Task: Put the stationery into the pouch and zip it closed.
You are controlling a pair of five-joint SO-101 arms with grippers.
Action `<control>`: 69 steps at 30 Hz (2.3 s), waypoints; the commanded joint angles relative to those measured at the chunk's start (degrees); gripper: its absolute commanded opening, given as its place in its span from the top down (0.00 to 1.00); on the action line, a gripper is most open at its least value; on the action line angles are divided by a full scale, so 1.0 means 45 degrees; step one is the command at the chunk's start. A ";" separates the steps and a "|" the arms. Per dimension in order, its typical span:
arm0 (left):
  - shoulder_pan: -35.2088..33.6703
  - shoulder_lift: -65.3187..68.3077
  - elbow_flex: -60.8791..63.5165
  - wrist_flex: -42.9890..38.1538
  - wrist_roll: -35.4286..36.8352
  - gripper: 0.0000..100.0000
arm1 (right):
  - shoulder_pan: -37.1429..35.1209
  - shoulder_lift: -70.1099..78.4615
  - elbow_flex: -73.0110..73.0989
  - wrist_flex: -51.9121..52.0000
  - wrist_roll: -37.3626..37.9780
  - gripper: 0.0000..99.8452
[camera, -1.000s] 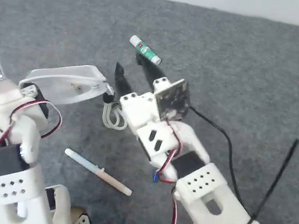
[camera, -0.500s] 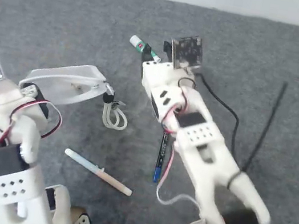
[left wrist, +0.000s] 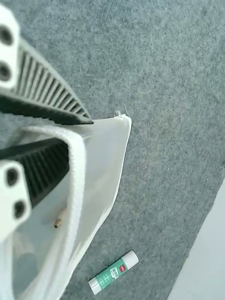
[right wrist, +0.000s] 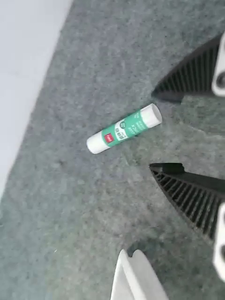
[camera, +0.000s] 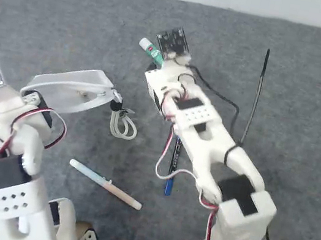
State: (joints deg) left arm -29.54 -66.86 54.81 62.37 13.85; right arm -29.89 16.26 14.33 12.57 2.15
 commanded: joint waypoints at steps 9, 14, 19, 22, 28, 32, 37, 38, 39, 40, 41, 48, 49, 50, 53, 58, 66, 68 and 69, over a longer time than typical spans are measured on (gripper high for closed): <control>0.0039 -0.0117 -0.0147 -0.0391 0.0156 0.99 | 0.0244 0.3604 -0.6486 0.4796 0.0176 0.62; 0.0039 -0.0117 -0.0147 -0.0391 0.0156 0.99 | 0.0733 0.5245 -0.8791 0.5656 0.0195 0.62; 0.0059 -0.0117 -0.0147 -0.0391 0.0156 0.99 | 0.0869 0.6672 -1.0491 0.6261 0.1426 0.62; 0.0078 -0.0117 -0.0147 -0.0391 0.0156 0.99 | 0.0811 0.7258 -1.1038 0.6339 0.1817 0.62; 0.0078 -0.0117 -0.0147 -0.0391 0.0156 0.99 | 0.0772 0.7394 -1.1253 0.6574 0.2364 0.63; 0.0059 -0.0117 -0.0147 -0.0391 0.0156 0.99 | 0.0615 0.7473 -1.1253 0.6574 0.3145 0.73; 0.0059 -0.0117 -0.0147 -0.0391 0.0137 0.99 | 0.0479 0.7492 -1.1233 0.6476 0.3907 0.82; 0.0039 -0.0117 -0.0147 -0.0391 0.0137 0.99 | 0.0400 0.7492 -1.1233 0.6476 0.3868 0.82; 0.0039 -0.0117 -0.0147 -0.0391 0.0137 0.99 | 0.0361 0.7492 -1.1233 0.6457 0.3751 0.82; 0.0039 -0.0117 -0.0147 -0.0391 0.0137 0.99 | 0.0342 0.7492 -1.1233 0.6457 0.3634 0.82; 0.0039 -0.0117 -0.0147 -0.0391 0.0137 0.99 | 0.0322 0.7492 -1.1233 0.6457 0.3536 0.82; -0.0254 -0.0137 -0.0225 -0.0293 0.0137 0.99 | 0.0283 0.7922 -1.1272 0.6242 0.3653 0.82; -0.0332 -0.0137 -0.0225 -0.0293 0.0137 0.99 | 0.0283 0.8020 -1.1272 0.6085 0.3653 0.82; -0.0332 -0.0137 -0.0225 -0.0293 0.0137 0.99 | 0.0283 0.8020 -1.1272 0.6027 0.3614 0.82; -0.0332 -0.0137 -0.0225 -0.0293 0.0137 0.99 | 0.0283 0.8039 -1.1272 0.5968 0.3595 0.82; -0.0332 -0.0137 -0.0225 -0.0293 0.0137 0.99 | 0.0225 0.8098 -1.1272 0.5988 0.3575 0.85; -0.0313 -0.0137 -0.0205 -0.0293 0.0137 0.99 | 0.0166 0.8000 -1.1233 0.6066 0.3556 0.98; -0.0293 -0.0137 -0.0205 -0.0313 0.0137 0.99 | 0.0166 0.7980 -1.1253 0.6418 0.3556 0.99; -0.0293 -0.0137 -0.0186 -0.0313 0.0137 0.99 | 0.0166 0.7941 -1.1272 0.6574 0.3556 0.99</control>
State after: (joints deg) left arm -30.59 -66.86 54.90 62.37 13.85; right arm -28.31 53.54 -33.41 40.88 18.59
